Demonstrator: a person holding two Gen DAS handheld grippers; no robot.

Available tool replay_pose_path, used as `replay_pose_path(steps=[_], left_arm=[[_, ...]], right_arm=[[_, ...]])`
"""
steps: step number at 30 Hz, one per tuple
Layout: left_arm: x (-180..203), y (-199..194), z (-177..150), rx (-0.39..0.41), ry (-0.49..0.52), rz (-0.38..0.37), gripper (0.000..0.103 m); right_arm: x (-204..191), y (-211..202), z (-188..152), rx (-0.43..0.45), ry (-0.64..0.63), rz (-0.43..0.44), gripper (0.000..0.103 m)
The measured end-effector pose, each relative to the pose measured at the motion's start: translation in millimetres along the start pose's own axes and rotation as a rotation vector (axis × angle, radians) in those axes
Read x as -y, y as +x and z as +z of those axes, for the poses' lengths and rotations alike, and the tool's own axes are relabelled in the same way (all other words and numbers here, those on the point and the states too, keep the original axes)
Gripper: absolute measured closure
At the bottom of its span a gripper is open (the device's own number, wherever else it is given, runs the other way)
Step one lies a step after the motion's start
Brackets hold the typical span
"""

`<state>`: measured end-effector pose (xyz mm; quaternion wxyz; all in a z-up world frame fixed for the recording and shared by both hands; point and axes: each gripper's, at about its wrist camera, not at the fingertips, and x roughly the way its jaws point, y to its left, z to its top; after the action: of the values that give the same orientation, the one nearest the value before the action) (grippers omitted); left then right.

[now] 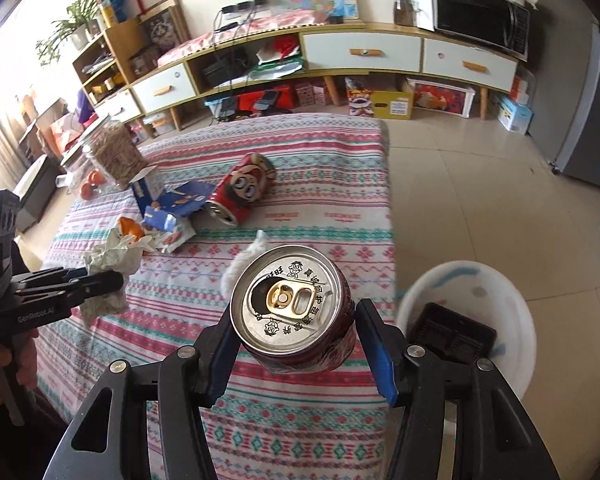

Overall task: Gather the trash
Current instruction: 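Carry the red can and white tissue over the white bucket with both tools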

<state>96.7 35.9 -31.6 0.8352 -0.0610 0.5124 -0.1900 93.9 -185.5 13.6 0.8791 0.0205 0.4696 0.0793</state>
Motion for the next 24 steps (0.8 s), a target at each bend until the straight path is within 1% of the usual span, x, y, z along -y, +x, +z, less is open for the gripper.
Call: replay_pose_path(steps=[12,17,24], left_arm=[[56.2,22.8,-1.5,-0.025,0.077,-0.047,0.066],[80.2,35.6,-1.3,-0.039,0.119,-0.061,0.066],[102.6,48.1,0.6,-0.057,0.157,-0.075,0.066]], right_arm=[[68.3,-14.1,-17.8,0.0,0.1,-0.083,0.045],[96.9,-15.4,-23.9,-0.007,0.145,-0.119,0.045],[129.6,-8.1,-30.8,-0.022,0.19,-0.168,0.045]])
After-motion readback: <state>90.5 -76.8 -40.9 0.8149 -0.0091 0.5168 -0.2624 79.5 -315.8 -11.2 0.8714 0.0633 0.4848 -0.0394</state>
